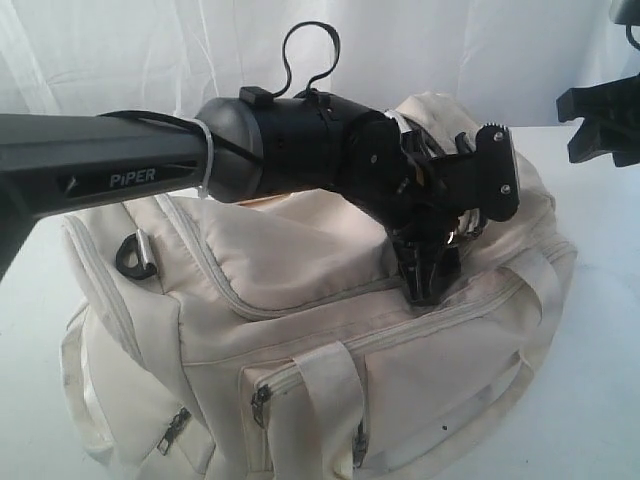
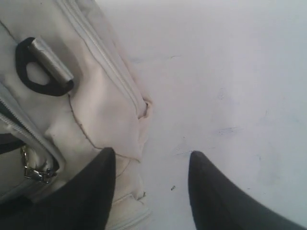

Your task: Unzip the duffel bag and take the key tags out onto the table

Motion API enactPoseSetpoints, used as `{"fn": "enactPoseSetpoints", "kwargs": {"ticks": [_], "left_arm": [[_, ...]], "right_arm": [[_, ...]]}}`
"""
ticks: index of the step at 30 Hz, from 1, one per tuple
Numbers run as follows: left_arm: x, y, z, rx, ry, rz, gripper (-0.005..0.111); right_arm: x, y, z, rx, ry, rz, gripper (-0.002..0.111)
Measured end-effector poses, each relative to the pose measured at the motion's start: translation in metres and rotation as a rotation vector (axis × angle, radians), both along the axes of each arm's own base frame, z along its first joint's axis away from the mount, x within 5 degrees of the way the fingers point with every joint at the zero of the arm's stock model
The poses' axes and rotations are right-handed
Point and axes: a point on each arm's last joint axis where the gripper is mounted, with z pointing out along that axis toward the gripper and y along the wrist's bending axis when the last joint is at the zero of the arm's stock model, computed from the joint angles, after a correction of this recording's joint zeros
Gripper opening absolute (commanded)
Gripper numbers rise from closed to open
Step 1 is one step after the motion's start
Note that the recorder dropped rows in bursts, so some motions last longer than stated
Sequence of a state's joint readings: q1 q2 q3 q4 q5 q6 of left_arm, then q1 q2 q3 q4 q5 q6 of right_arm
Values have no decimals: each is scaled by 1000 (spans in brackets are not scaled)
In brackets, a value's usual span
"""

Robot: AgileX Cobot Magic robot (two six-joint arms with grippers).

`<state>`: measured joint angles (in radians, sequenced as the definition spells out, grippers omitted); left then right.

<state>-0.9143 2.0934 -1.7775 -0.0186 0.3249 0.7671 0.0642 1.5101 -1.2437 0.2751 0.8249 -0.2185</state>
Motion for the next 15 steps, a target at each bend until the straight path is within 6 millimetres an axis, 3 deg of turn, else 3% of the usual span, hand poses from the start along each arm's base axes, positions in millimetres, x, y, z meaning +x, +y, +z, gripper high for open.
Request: {"fn": "enactPoseSetpoints", "kwargs": {"ticks": [6,15], "left_arm": [[2,-1,-5,8,-9,-2,50],[2,-3,-11,13,-13,-5,49]], "right_arm": [[0,1,0,9,4,-1,45],[0,1,0,10,7,0,45]]}}
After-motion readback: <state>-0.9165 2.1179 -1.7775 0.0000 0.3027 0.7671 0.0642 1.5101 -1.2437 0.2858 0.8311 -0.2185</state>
